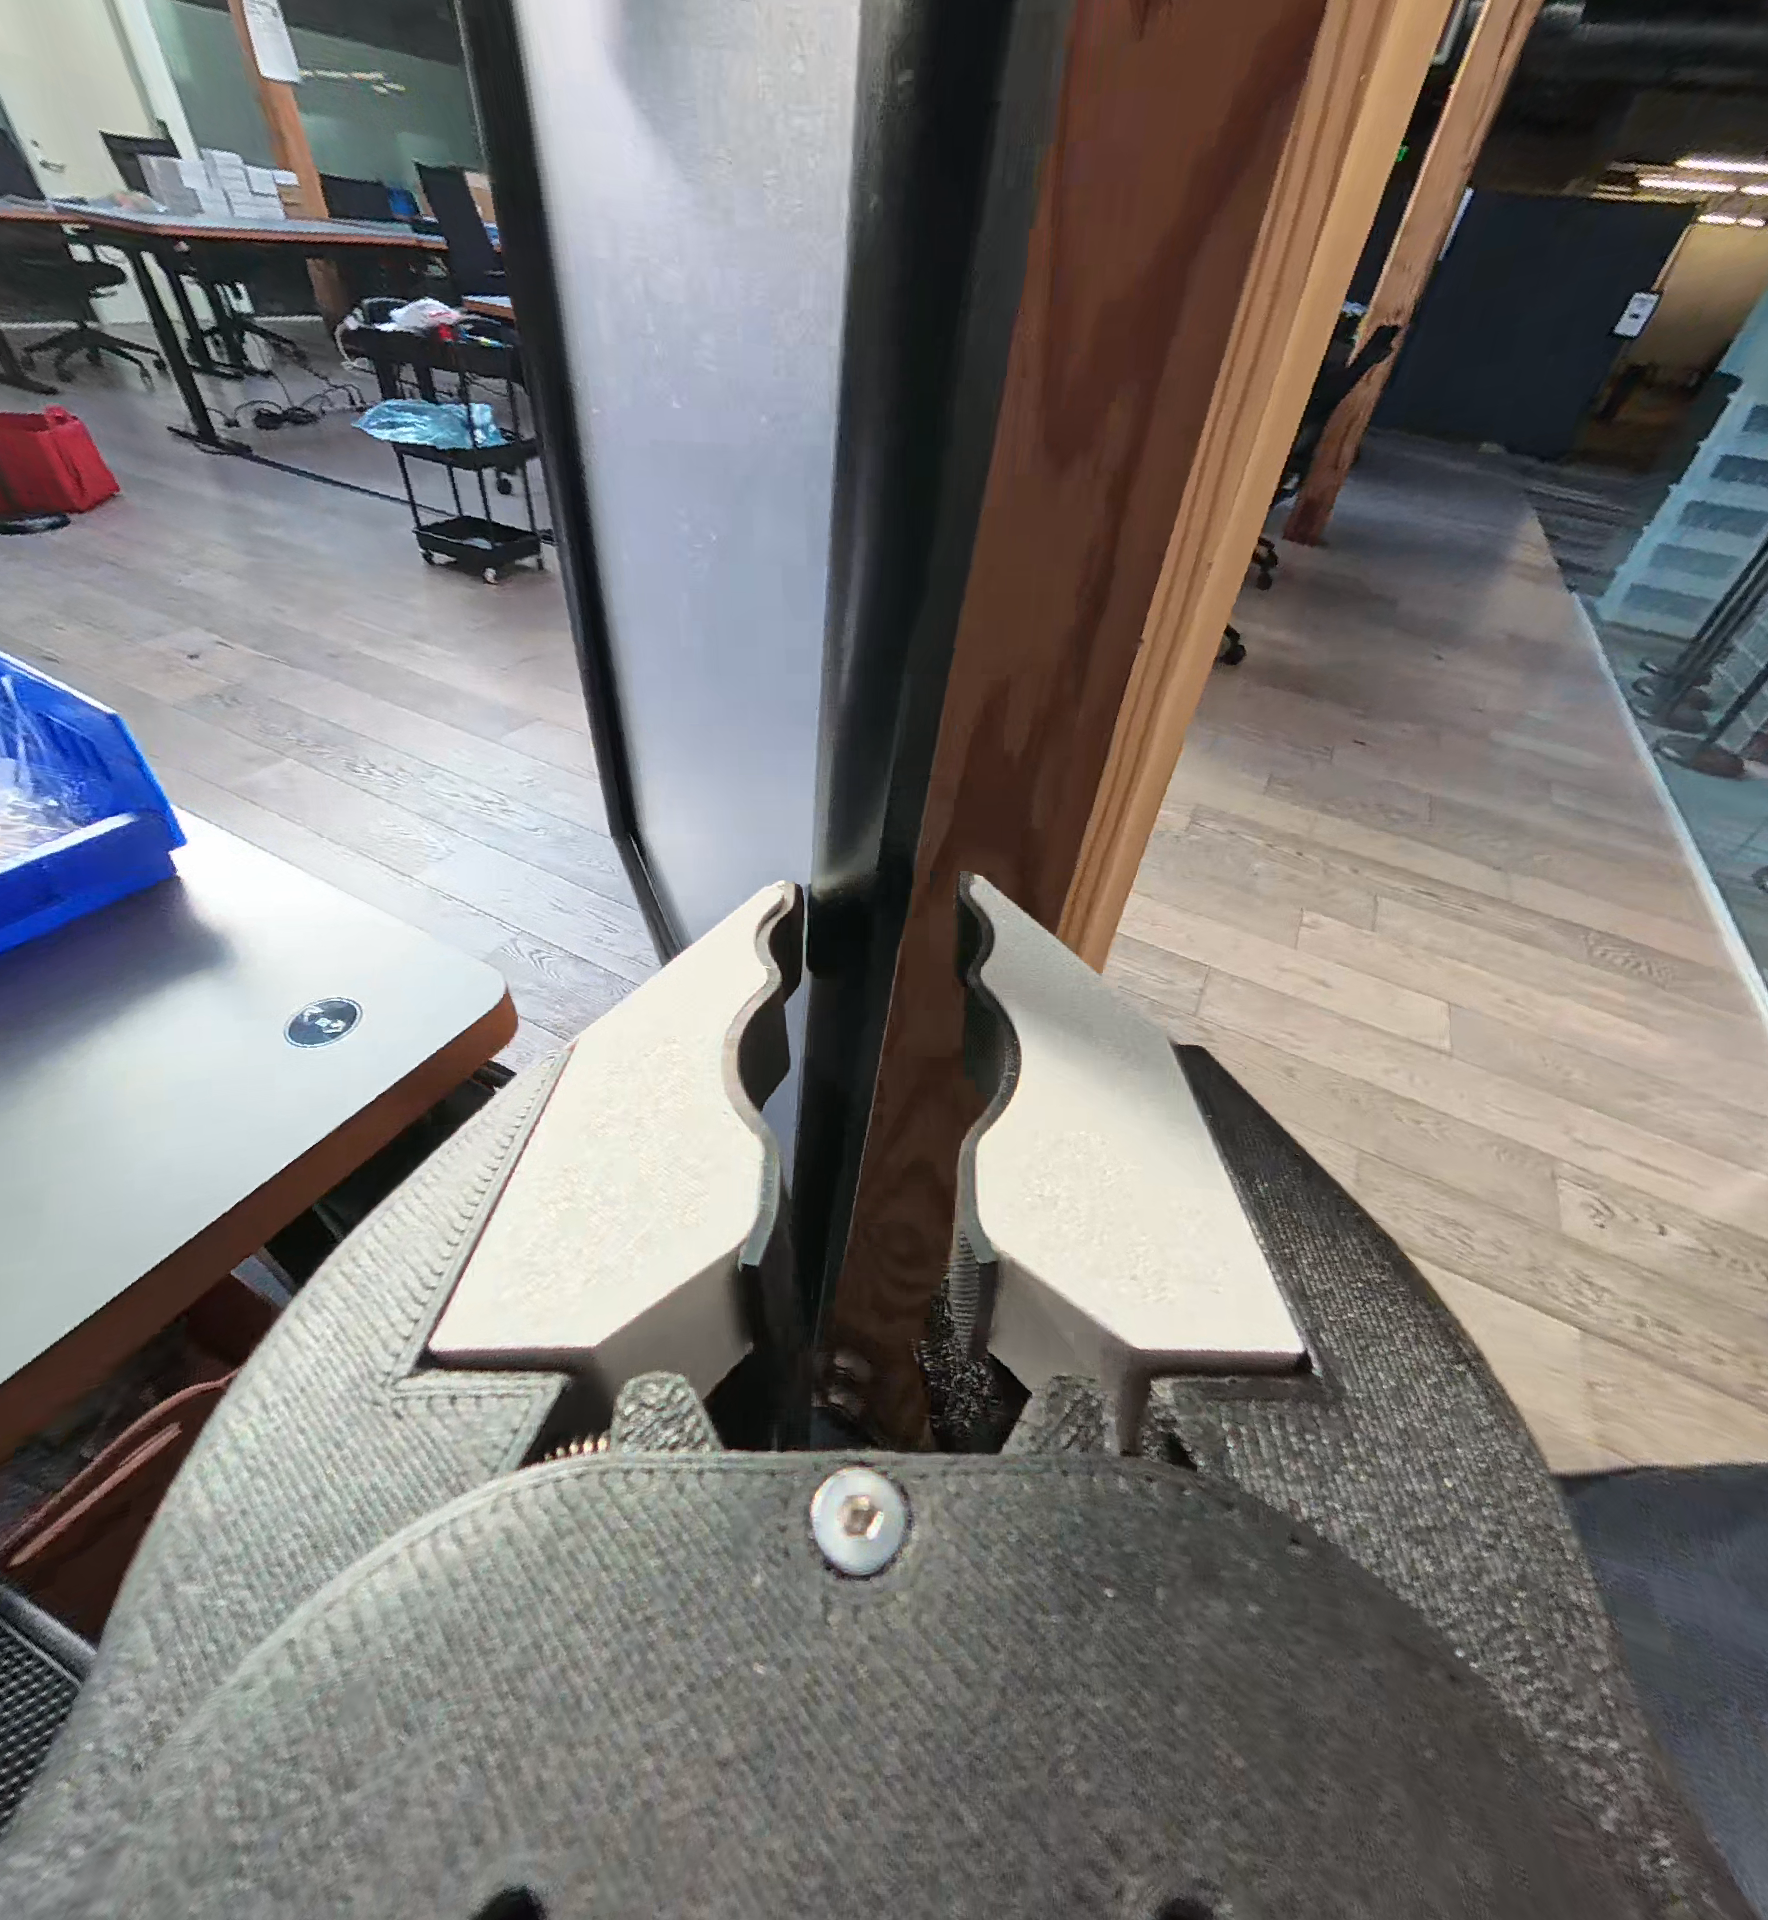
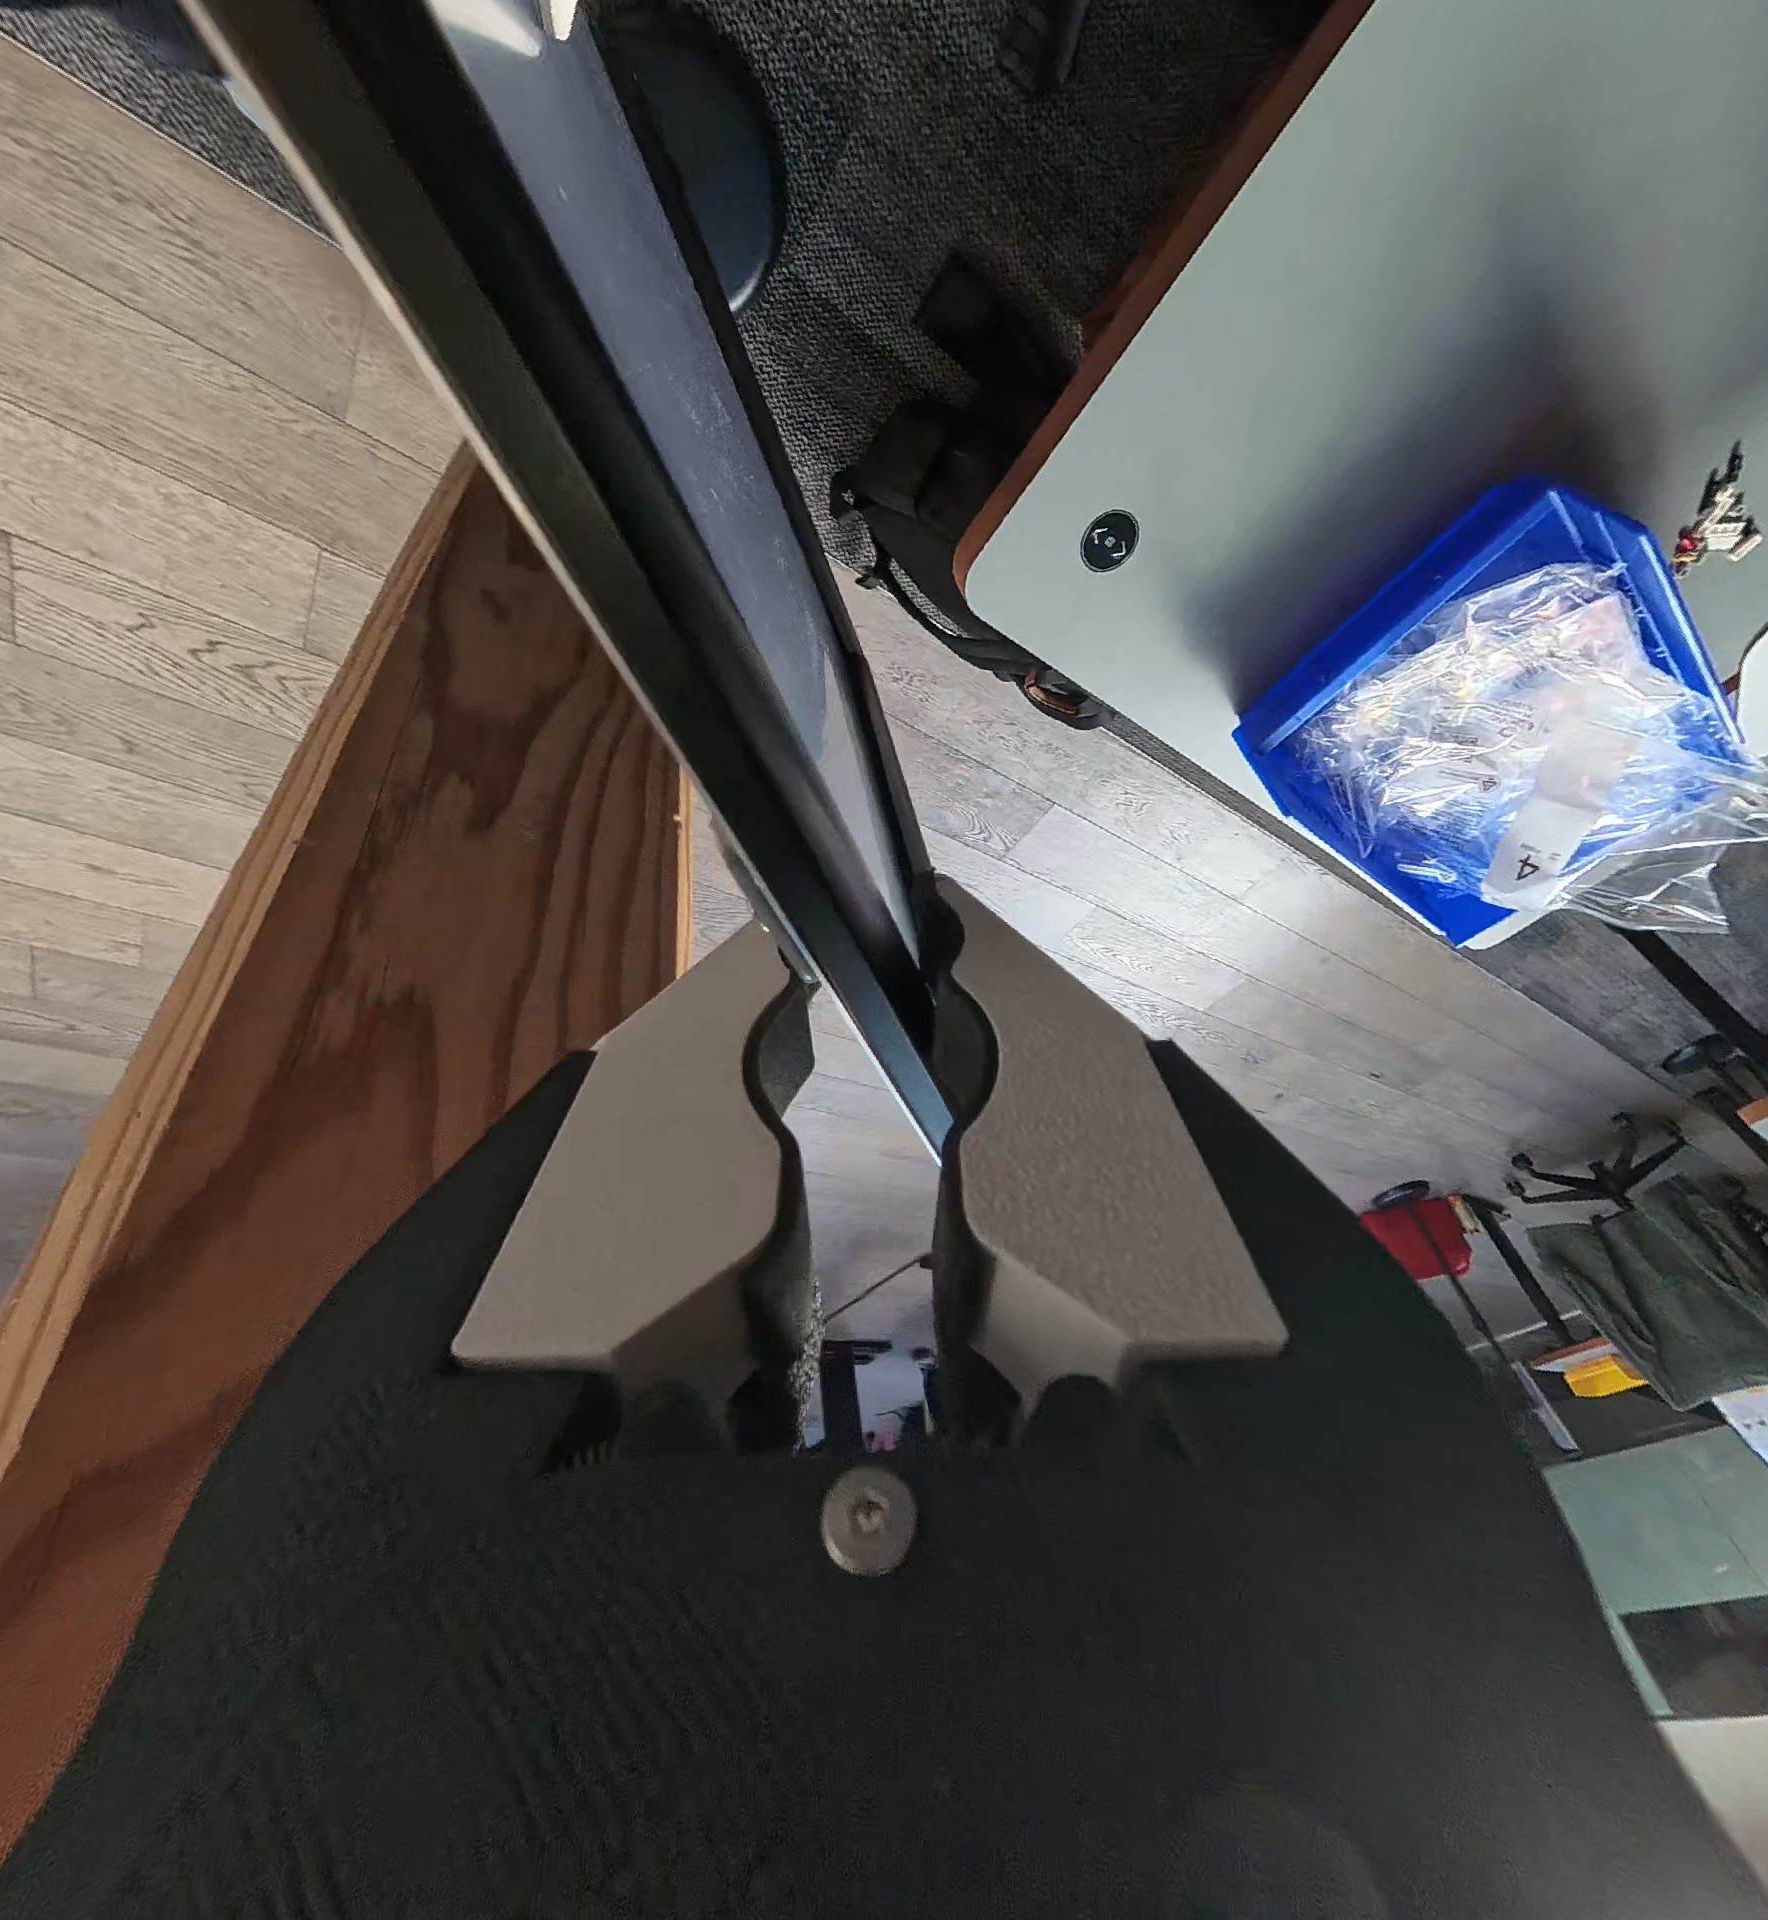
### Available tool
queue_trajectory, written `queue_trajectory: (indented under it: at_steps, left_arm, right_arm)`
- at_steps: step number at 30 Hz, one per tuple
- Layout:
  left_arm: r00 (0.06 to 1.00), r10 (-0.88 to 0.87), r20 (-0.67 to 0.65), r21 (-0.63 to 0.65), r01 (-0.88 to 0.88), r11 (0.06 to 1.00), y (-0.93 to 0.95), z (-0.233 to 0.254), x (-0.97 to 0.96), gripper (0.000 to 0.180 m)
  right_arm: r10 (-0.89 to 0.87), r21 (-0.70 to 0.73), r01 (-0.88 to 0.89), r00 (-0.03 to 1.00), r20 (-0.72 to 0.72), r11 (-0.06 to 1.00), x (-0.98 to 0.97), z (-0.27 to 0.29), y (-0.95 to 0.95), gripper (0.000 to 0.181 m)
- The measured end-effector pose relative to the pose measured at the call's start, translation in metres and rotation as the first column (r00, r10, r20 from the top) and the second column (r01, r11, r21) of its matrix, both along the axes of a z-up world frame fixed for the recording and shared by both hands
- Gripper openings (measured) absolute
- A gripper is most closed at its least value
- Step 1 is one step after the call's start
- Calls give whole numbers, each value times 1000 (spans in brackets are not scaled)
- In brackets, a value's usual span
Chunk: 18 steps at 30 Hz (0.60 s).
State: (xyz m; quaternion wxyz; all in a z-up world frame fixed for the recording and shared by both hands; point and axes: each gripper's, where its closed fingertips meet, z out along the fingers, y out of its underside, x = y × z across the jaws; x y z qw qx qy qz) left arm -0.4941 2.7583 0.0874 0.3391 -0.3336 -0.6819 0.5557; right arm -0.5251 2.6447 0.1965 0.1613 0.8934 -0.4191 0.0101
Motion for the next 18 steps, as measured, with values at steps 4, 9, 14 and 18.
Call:
queue_trajectory:
  at_steps: [4, 9, 14, 18]
  left_arm:
    - [998, 49, -40, -70, -52, 996, -6, 0, 1, 12]
    - [998, 59, -24, -120, -62, 991, -5, 3, 0, 10]
    - [998, 63, 5, -106, -63, 992, -5, 10, 3, 9]
    - [997, 60, 41, -103, -56, 993, -1, 9, 2, 9]
  right_arm:
    - [40, -57, -41, 999, -11, 998, -2, 3, 1, 13]
    - [72, -89, -76, 996, -54, 993, -13, 5, 7, 11]
    - [79, -85, -86, 994, -81, 993, -18, 11, 11, 10]
    - [112, -75, -121, 987, -113, 990, -22, 12, 17, 10]
